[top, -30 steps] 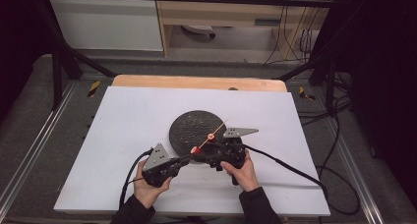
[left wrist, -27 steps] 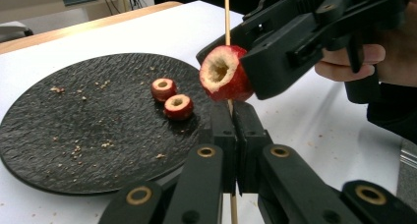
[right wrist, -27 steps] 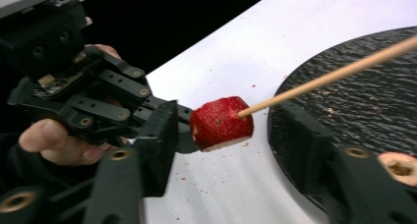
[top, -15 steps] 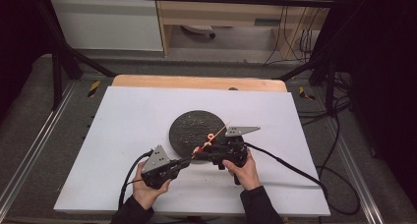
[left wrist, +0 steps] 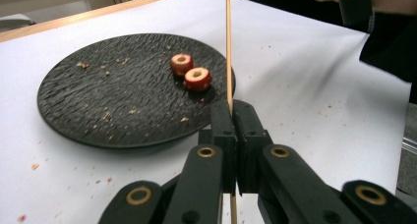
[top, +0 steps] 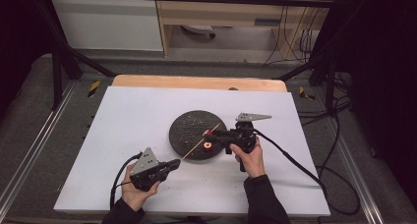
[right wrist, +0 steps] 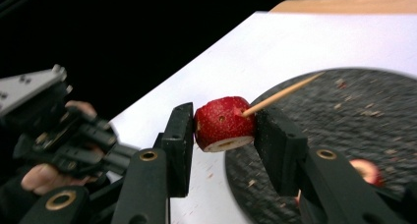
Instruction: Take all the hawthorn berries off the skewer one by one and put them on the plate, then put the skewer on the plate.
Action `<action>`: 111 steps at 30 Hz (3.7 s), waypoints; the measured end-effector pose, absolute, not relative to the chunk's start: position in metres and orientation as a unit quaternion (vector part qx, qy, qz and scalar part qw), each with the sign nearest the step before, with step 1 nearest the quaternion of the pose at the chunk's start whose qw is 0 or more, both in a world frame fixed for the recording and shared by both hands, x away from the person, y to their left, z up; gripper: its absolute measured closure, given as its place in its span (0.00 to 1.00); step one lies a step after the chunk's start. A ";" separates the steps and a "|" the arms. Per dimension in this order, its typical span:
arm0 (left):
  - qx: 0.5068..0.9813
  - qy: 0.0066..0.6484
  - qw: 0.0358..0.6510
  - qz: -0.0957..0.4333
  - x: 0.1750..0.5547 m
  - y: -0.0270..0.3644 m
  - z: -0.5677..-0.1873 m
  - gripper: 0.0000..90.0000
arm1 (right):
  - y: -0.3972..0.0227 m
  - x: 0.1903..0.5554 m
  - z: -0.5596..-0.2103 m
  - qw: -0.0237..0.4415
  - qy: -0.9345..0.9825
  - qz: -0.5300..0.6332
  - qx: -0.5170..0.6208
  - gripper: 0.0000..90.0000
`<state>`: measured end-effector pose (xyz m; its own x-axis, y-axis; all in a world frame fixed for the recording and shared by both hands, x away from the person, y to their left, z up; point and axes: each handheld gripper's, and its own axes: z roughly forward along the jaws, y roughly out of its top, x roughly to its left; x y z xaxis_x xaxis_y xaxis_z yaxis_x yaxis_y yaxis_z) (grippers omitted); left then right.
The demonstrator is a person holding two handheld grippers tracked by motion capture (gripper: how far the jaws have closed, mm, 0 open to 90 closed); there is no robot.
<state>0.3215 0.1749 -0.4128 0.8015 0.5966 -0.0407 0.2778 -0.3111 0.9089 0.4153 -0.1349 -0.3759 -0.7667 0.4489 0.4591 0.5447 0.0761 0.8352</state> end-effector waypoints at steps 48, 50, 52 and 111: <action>0.779 0.343 0.493 0.179 0.329 0.219 -0.426 0.98 | -0.081 0.465 -0.444 -0.024 -0.790 -0.453 -0.412 0.66; 0.780 0.343 0.493 0.178 0.329 0.219 -0.426 0.98 | -0.081 0.465 -0.444 -0.026 -0.791 -0.452 -0.411 0.64; 0.780 0.343 0.493 0.178 0.329 0.219 -0.426 0.98 | -0.081 0.464 -0.442 -0.027 -0.791 -0.454 -0.409 0.61; 0.797 0.390 0.426 0.174 0.401 0.156 -0.400 0.98 | -0.224 0.365 -0.445 -0.115 -0.797 -0.442 -0.396 0.01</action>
